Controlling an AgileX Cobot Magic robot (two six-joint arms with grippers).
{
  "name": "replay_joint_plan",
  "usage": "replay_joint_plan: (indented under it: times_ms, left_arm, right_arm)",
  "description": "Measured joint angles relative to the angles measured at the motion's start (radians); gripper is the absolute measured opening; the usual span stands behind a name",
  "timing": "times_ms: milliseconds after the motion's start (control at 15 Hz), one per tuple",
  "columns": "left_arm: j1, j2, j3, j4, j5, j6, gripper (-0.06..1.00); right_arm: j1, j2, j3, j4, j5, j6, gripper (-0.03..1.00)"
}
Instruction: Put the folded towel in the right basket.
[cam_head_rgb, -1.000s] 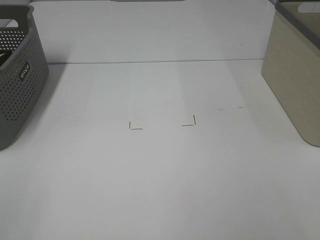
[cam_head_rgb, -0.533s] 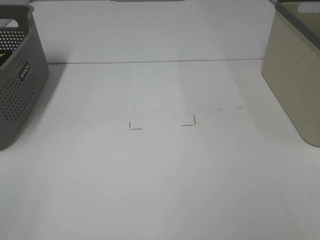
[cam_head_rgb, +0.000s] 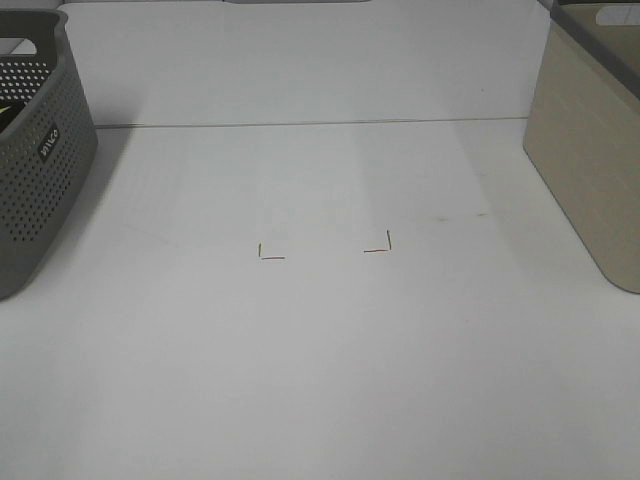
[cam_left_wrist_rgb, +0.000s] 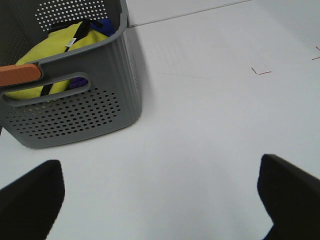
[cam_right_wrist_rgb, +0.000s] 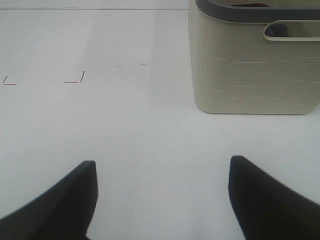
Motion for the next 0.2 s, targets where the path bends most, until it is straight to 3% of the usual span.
replay_joint_plan:
  times_ms: [200]
  left_arm:
    - [0.0, 0.0, 0.0, 0.0, 0.0, 0.0, 0.99]
  right_arm:
    - [0.0, 0.0, 0.0, 0.0, 0.0, 0.0, 0.69]
